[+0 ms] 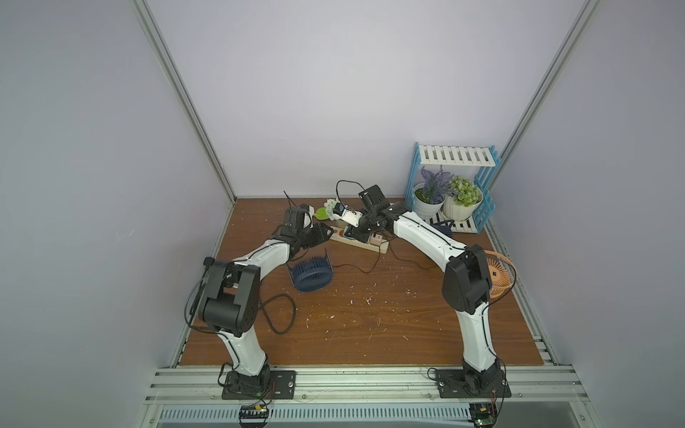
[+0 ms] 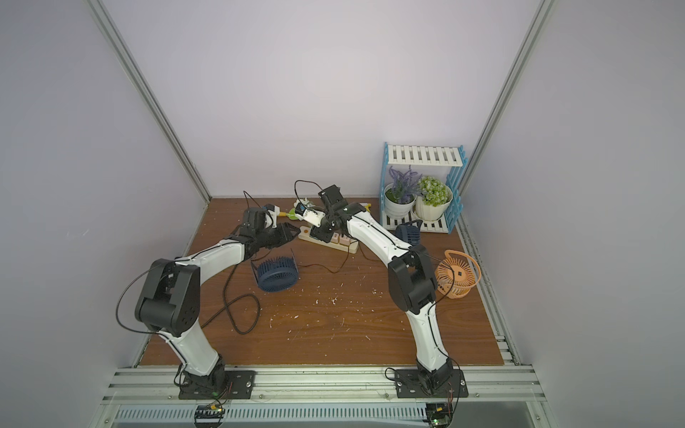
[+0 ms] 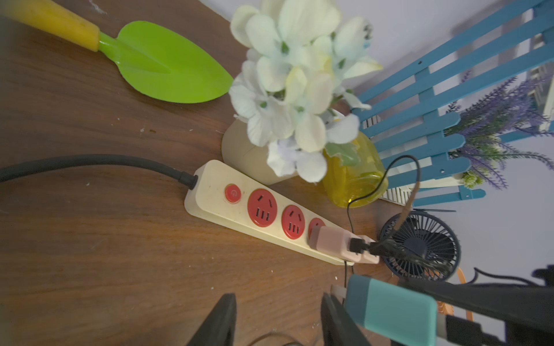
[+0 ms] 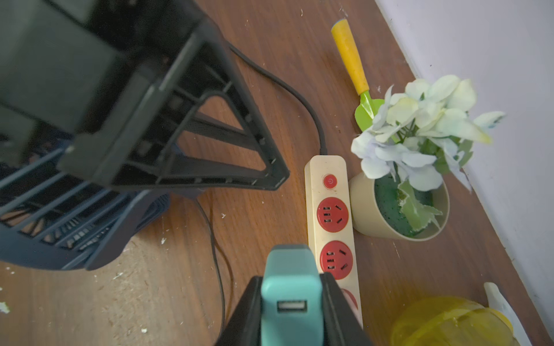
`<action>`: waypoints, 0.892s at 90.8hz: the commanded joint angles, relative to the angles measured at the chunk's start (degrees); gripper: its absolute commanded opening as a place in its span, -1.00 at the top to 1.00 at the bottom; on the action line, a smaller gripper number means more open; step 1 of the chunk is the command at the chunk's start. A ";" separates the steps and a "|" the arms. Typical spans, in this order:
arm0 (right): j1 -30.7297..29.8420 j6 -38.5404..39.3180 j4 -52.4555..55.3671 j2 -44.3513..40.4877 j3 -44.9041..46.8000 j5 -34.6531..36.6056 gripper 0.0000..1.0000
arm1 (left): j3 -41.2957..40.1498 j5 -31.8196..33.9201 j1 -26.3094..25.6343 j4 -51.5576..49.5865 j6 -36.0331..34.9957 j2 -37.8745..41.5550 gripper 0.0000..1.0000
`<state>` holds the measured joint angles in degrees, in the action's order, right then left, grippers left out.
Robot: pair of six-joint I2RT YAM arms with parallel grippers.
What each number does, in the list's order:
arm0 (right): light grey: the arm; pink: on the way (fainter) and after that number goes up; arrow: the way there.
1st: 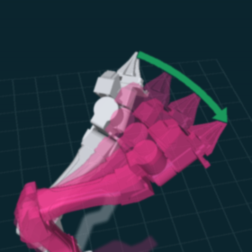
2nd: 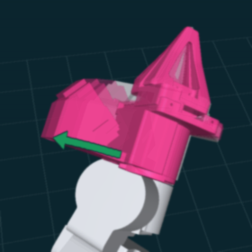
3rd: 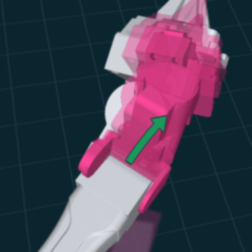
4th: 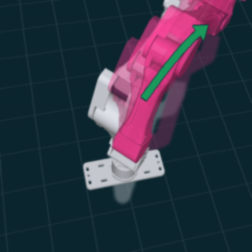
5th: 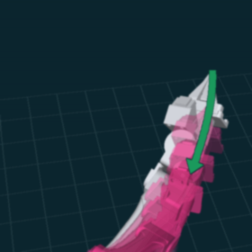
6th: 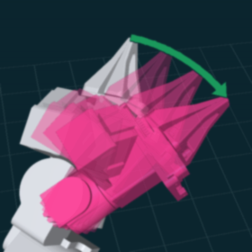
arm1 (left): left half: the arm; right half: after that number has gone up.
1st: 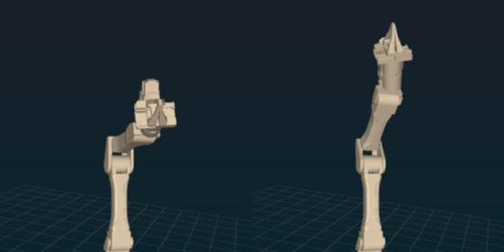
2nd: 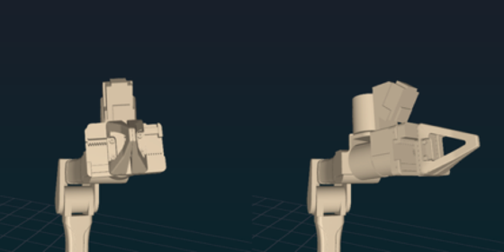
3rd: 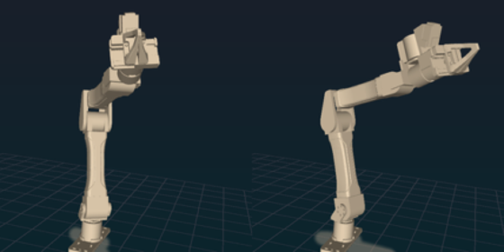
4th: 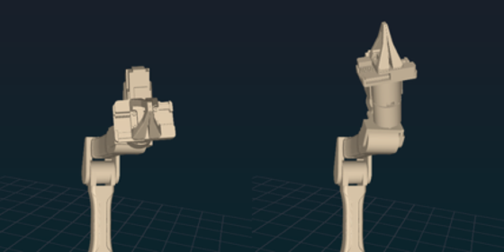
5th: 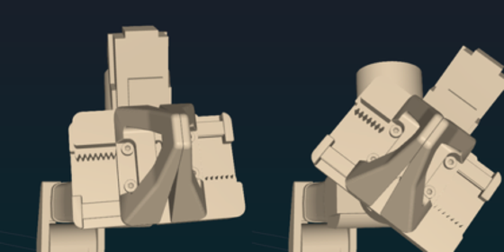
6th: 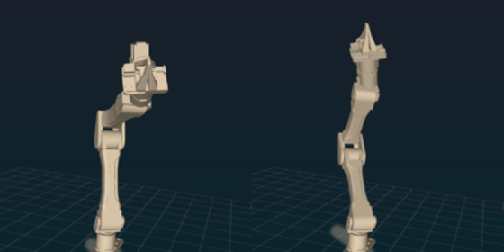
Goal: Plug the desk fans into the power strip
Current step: Insert the plug into the socket.
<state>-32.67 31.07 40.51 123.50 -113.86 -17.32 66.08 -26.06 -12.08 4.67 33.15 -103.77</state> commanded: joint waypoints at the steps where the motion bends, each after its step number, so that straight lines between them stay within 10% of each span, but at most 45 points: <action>1: -0.19 2.17 2.78 3.51 -5.34 -0.12 1.00 | 2.99 -1.41 1.81 0.41 -0.61 -2.97 0.10; 81: 0.29 2.65 7.98 18.88 -23.44 2.97 1.00 | 11.17 -3.24 2.67 0.94 -1.13 -15.30 0.12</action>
<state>-32.60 33.43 48.21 140.77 -135.11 -15.07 75.61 -28.34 -10.22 5.43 33.17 -118.28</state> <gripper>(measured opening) 0.275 0.444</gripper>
